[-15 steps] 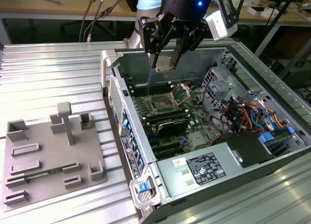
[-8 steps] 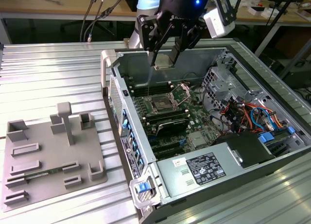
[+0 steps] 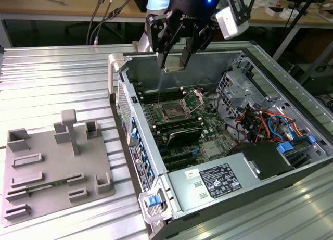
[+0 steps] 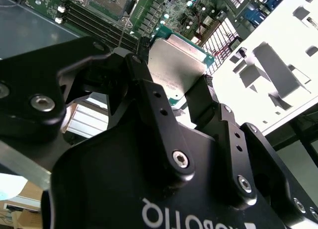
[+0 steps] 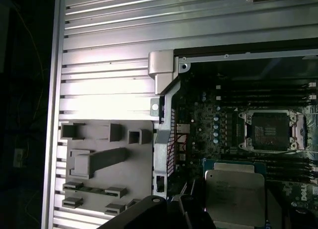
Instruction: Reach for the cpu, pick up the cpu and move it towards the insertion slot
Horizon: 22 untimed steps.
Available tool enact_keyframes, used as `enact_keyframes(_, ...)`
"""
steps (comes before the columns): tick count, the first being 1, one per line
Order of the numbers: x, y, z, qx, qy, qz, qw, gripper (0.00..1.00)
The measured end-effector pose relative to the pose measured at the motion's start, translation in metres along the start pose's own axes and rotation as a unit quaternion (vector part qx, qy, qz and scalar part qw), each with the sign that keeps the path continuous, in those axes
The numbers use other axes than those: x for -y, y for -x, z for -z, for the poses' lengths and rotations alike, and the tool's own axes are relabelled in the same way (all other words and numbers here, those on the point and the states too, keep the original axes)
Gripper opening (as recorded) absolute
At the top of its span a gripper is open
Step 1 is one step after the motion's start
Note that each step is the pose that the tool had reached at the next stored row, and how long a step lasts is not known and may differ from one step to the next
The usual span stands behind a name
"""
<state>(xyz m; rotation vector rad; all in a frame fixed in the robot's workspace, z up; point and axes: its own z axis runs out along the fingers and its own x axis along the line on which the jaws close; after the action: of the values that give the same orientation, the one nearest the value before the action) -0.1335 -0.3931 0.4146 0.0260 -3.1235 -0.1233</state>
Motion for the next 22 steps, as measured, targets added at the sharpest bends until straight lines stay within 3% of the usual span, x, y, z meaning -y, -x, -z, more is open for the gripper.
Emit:
enact_keyframes(12,-0.0059,0.0016,-0.0009,0.0000,0.0000,0.000,1.00000,0.55)
enact_keyframes(22,-0.0065,0.0020,-0.0010,0.0000,0.0000,0.000,1.00000,0.55)
